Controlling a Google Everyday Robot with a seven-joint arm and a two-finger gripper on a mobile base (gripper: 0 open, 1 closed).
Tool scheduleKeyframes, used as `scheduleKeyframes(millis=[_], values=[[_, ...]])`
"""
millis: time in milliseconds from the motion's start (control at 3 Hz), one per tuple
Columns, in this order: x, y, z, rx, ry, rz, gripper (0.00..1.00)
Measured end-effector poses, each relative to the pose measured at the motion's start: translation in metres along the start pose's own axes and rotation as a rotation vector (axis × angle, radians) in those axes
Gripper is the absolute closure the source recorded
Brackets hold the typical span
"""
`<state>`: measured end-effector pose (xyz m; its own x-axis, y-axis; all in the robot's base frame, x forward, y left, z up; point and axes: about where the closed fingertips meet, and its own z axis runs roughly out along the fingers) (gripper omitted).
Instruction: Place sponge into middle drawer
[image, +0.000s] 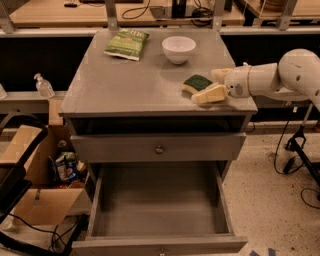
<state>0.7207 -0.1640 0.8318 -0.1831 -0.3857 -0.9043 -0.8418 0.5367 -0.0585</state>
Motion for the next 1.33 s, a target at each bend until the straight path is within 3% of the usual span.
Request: scheduleKeyframes(millis=[667, 1000, 1333], values=[[0.008, -0.015, 0.002, 0.006, -0.019, 0.06, 0.81], [0.008, -0.014, 0.004, 0.001, -0.019, 0.059, 1.0], [-0.022, -0.014, 0.003, -0.007, -0.014, 0.026, 1.0]])
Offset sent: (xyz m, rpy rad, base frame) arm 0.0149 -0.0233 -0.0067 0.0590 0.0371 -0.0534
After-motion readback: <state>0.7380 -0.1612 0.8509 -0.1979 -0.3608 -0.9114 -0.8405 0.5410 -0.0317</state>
